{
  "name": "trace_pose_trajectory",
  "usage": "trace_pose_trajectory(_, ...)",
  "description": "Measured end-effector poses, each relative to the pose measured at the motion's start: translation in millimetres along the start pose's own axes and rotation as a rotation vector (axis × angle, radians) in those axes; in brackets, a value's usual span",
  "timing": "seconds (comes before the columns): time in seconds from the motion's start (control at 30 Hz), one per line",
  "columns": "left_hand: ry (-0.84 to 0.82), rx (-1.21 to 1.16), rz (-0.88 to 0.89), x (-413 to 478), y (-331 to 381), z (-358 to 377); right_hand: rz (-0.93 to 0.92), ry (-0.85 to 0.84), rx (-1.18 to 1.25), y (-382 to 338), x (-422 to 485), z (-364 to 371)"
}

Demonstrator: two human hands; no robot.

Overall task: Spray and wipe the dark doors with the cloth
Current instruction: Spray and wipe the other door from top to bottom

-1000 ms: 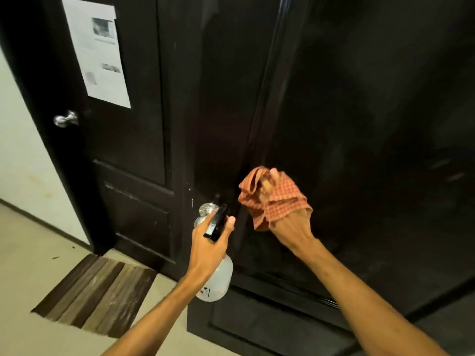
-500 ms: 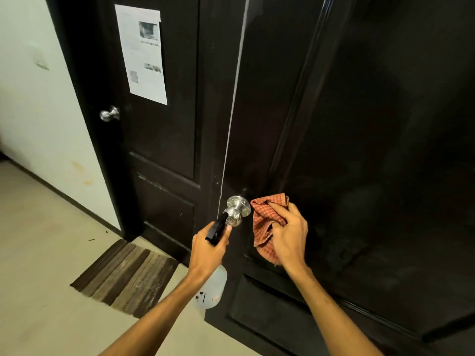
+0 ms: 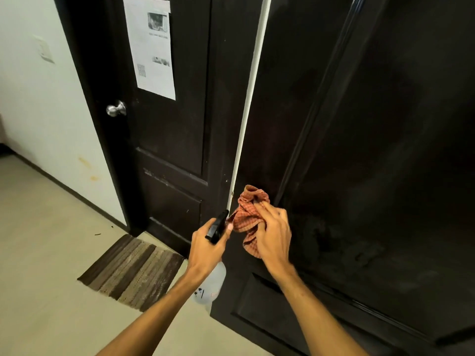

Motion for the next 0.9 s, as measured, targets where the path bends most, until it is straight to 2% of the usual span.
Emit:
trace_pose_trajectory(0.13, -0.039, -0.010, -0.023, -1, -8, -1, 0.292, 0.028, 0.349, 5, -41, 24)
trace_pose_trajectory(0.27, -0.082, 0.022, -0.026, 17, -8, -5, 0.390, 0.179, 0.482, -7, 2, 12)
trace_pose_trajectory(0.33, -0.119, 0.052, -0.007, 19, -12, -4, 0.395, 0.235, 0.499, -12, 3, 7)
trace_pose_trajectory(0.47, -0.238, 0.027, -0.005, 23, -11, -2, 0.540, 0.284, 0.390, -5, -26, 10)
trace_pose_trajectory(0.5, -0.244, 0.032, 0.011, 25, -10, -4, 0.526, 0.321, 0.362, -7, -23, 7)
trace_pose_trajectory(0.57, -0.178, 0.023, 0.023, 27, -11, -7, 0.375, 0.345, 0.328, -16, 2, 1)
trace_pose_trajectory(0.6, -0.116, -0.004, 0.006, 27, -16, -8, 0.271, 0.294, 0.317, -25, 17, 0)
trace_pose_trajectory(0.67, -0.003, -0.062, -0.042, 26, -26, -12, 0.053, 0.064, 0.165, -45, 37, 6)
trace_pose_trajectory(0.77, 0.062, -0.068, -0.061, 26, -37, -16, -0.195, -0.219, -0.368, -62, 34, 23)
trace_pose_trajectory(0.8, 0.067, -0.073, -0.061, 26, -36, -17, -0.222, -0.254, -0.450, -63, 34, 25)
trace_pose_trajectory(0.9, 0.065, -0.089, -0.064, 27, -32, -20, -0.279, -0.265, -0.482, -63, 46, 26)
Point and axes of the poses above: each hand's wrist, its own x-axis towards the middle knuckle, its own z-axis out of the palm, y = z × x, the point moved 1 cm from there along x, towards the middle knuckle, and after that the axes turned 6 degrees about -x, right-handed, at the moved point
